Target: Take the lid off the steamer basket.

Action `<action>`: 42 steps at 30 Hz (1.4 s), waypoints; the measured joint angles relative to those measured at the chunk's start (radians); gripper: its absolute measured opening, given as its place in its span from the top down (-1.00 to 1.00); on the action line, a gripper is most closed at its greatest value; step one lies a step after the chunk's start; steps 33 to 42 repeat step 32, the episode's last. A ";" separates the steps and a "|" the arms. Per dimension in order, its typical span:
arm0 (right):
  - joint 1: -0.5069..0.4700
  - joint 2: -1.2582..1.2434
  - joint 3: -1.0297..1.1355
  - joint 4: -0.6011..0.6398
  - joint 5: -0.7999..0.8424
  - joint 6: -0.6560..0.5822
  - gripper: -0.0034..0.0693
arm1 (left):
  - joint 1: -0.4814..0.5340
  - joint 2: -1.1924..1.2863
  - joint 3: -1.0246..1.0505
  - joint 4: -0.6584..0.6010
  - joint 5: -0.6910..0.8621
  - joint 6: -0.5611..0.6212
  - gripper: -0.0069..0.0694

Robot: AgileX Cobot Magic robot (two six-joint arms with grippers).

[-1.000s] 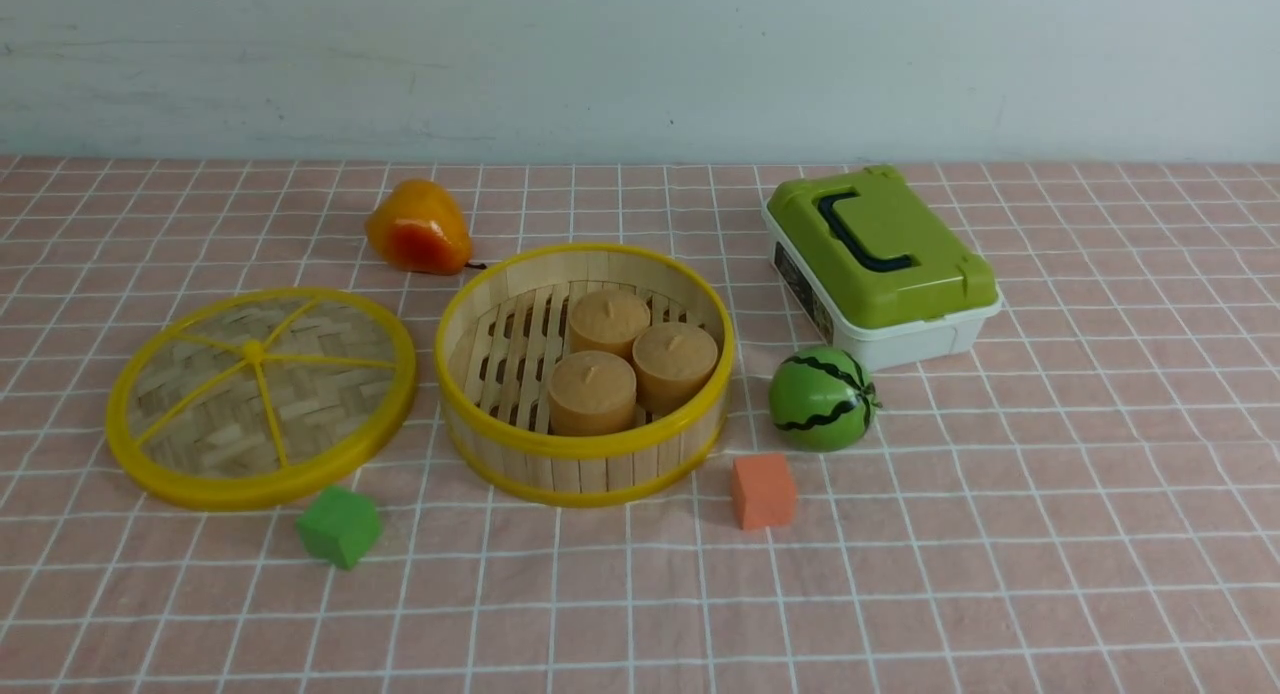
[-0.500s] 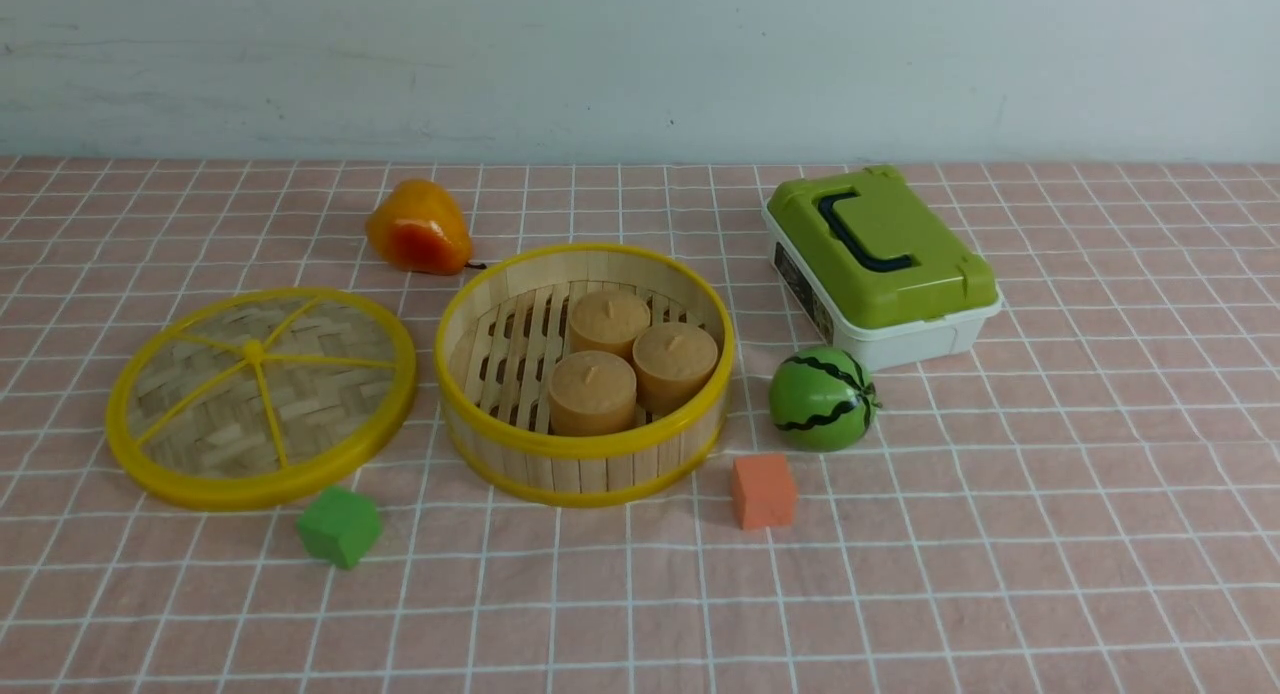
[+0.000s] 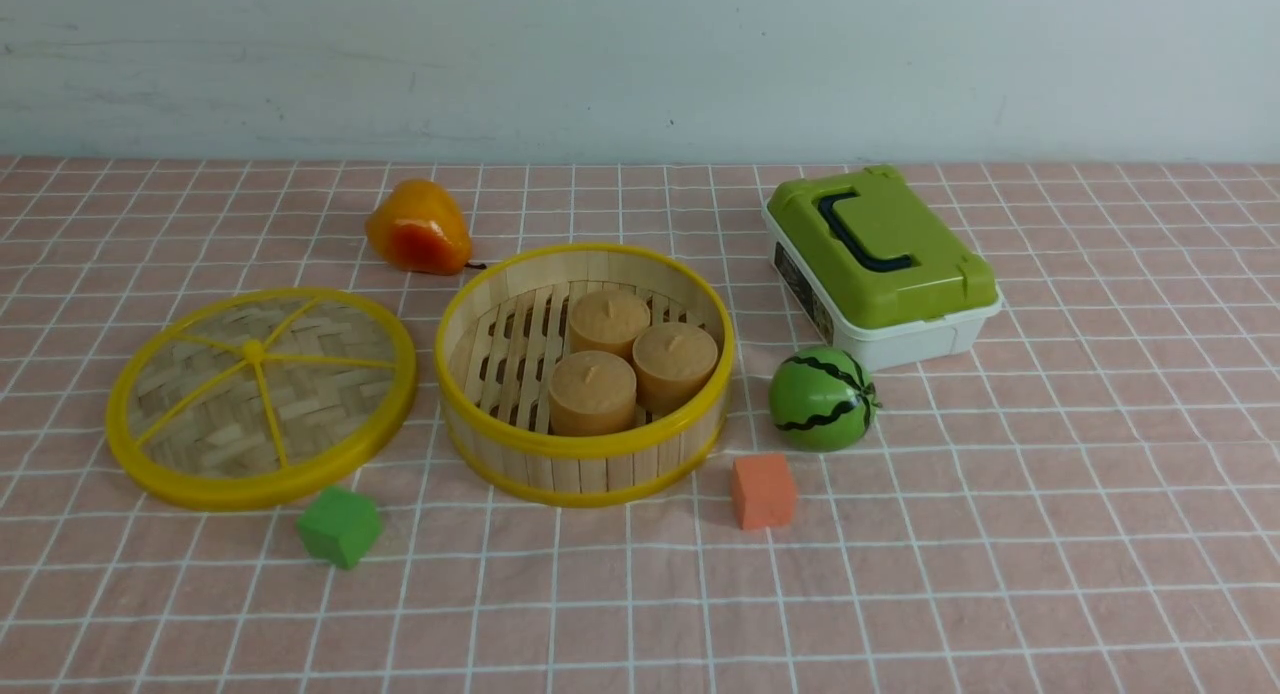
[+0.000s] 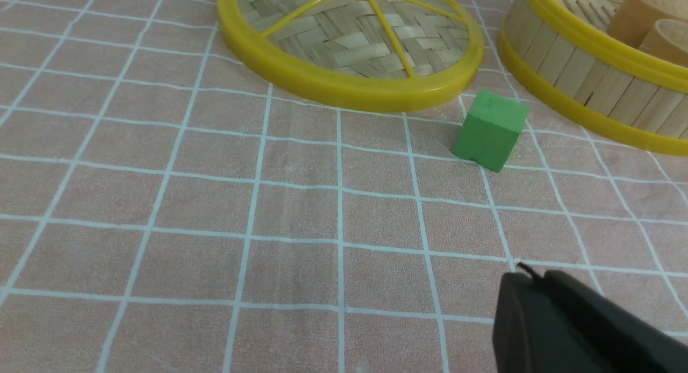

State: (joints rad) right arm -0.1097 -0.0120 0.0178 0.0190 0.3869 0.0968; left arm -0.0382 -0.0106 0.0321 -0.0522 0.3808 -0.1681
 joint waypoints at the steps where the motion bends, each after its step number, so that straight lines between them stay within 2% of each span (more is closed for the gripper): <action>1: 0.000 0.000 0.000 0.000 0.000 0.000 0.24 | 0.000 0.000 0.000 0.000 0.000 0.000 0.77; 42: 0.000 0.000 0.000 0.000 0.000 0.000 0.24 | 0.000 0.000 0.000 0.000 0.000 0.000 0.74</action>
